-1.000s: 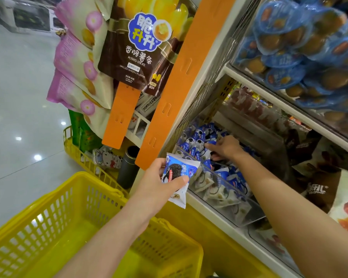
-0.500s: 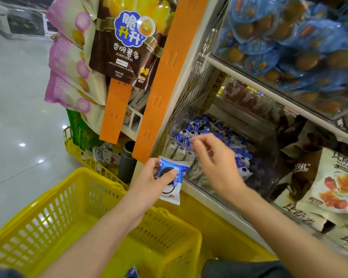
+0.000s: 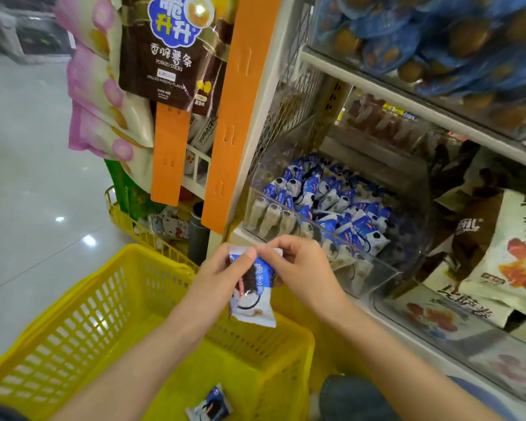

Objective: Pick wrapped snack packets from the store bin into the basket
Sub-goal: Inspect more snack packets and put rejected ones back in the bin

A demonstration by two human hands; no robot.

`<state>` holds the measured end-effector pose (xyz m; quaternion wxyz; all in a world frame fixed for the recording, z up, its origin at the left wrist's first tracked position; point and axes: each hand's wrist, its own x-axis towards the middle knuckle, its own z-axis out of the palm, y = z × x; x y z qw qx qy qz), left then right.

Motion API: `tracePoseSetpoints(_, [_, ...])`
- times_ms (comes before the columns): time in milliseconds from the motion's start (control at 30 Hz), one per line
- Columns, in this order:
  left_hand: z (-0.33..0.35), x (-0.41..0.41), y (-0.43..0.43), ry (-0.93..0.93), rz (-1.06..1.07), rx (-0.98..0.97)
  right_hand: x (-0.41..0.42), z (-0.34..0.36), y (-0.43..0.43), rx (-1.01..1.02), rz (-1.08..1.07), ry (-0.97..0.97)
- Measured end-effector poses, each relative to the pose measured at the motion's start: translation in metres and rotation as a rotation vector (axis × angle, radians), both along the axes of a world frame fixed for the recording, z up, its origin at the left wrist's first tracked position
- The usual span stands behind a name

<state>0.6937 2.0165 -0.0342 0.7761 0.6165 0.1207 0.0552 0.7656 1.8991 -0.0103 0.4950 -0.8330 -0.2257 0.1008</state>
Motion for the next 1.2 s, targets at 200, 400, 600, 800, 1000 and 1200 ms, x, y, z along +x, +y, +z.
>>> tracePoseSetpoints(200, [-0.004,0.002,0.004,0.008,0.16,0.035,-0.005,0.001,0.0,-0.033,0.104,-0.075])
tracePoseSetpoints(400, [-0.003,0.002,0.002,0.005,0.1,0.057,-0.011,0.001,-0.005,-0.215,0.117,-0.53])
tracePoseSetpoints(600, [-0.008,0.006,0.009,0.137,-0.013,-0.041,-0.008,0.005,-0.007,-0.071,-0.031,-0.326])
tracePoseSetpoints(800, [-0.007,0.004,0.009,0.053,0.163,-0.004,0.005,0.016,-0.009,0.203,-0.181,0.276])
tracePoseSetpoints(1000, [-0.001,0.006,0.014,0.003,0.279,-0.014,0.0,0.008,-0.007,0.036,-0.082,0.39])
tracePoseSetpoints(1200, [0.0,0.007,0.014,-0.027,0.356,0.058,-0.001,-0.006,-0.008,-0.359,0.059,0.107])
